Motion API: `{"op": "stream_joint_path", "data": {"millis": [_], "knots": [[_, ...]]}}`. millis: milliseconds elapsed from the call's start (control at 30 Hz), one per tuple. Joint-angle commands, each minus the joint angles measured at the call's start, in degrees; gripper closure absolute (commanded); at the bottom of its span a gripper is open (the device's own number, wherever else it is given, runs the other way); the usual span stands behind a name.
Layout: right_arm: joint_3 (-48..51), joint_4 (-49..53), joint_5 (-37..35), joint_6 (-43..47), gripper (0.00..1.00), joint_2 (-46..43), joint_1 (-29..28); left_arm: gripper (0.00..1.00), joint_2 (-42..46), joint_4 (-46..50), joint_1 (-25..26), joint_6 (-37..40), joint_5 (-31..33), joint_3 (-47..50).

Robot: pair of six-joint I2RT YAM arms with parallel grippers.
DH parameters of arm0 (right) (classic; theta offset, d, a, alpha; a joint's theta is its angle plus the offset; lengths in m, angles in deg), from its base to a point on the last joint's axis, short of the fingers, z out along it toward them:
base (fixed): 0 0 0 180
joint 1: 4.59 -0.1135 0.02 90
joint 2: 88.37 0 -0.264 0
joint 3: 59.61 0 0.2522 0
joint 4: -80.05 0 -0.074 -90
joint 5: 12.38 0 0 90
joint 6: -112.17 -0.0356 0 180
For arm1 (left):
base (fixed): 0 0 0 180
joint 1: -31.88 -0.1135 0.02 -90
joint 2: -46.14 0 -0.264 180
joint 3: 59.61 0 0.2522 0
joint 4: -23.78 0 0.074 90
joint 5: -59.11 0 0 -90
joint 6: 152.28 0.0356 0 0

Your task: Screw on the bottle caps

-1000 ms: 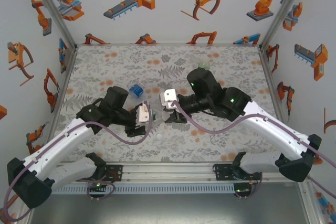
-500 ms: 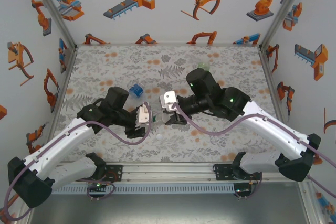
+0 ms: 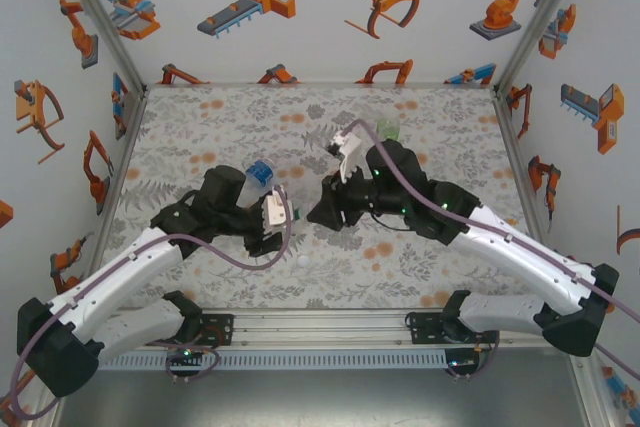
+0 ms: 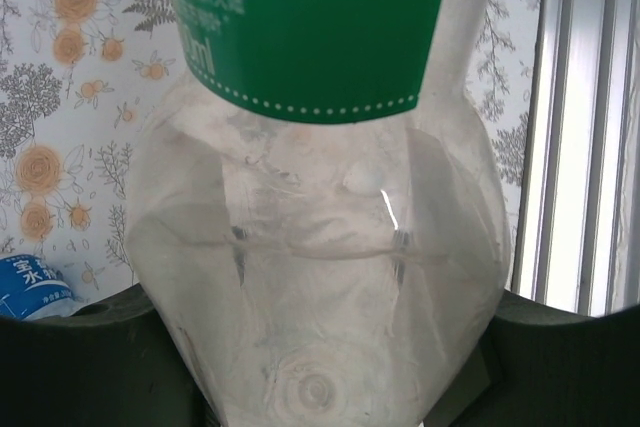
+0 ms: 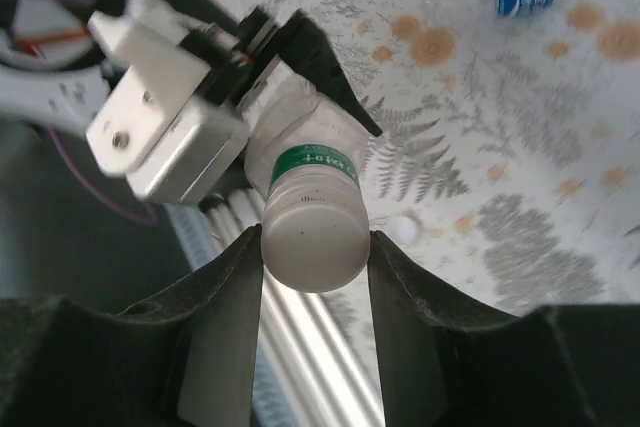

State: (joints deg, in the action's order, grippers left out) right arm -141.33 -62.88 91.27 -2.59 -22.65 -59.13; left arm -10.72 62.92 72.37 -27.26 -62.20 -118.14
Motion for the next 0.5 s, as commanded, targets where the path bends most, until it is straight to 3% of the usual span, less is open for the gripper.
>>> {"op": "stream_joint_path", "data": {"millis": [0,100,167,333,467], "knots": [[4.26,-1.84,-6.95,-29.52,1.0,-0.33,1.18,1.0,1.25,-12.85,0.68,-5.22,-4.2,-0.15],[9.6,-7.61,-6.38,-44.59,1.0,-2.24,2.34,1.0,0.34,-13.66,0.78,-5.4,-4.2,-0.21],[12.13,-10.84,-6.63,-49.84,1.0,-2.85,2.42,1.0,-0.25,-13.41,0.81,-5.41,-4.34,-0.66],[12.01,-10.67,-6.65,-49.77,1.0,-1.7,2.51,1.0,-0.65,-13.28,0.89,-5.06,-4.55,-1.19],[10.49,-8.31,-7.35,-46.47,0.81,-1.16,2.51,1.0,-1.06,-12.26,0.85,-4.01,-4.55,-1.93]]}}
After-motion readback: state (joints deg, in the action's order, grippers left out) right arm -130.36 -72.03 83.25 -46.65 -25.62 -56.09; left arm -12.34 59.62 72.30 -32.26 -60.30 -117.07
